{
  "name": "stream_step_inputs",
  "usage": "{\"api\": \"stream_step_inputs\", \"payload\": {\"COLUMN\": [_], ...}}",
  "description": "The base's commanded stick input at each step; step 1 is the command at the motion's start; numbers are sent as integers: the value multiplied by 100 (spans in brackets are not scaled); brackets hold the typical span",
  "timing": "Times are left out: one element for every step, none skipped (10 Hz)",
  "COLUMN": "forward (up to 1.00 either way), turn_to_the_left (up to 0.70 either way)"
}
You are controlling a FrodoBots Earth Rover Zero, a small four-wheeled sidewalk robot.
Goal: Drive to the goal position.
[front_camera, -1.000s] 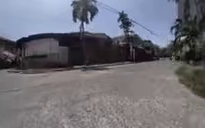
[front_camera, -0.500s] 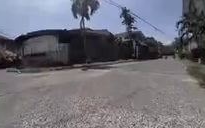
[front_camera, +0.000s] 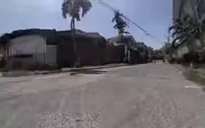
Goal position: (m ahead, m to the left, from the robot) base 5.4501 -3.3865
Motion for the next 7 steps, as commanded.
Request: {"api": "stream_step_inputs", "payload": {"forward": [100,100,100,100,100,100,100], "turn_to_the_left": [-34,-34,-34,-34,-34,-34,-34]}}
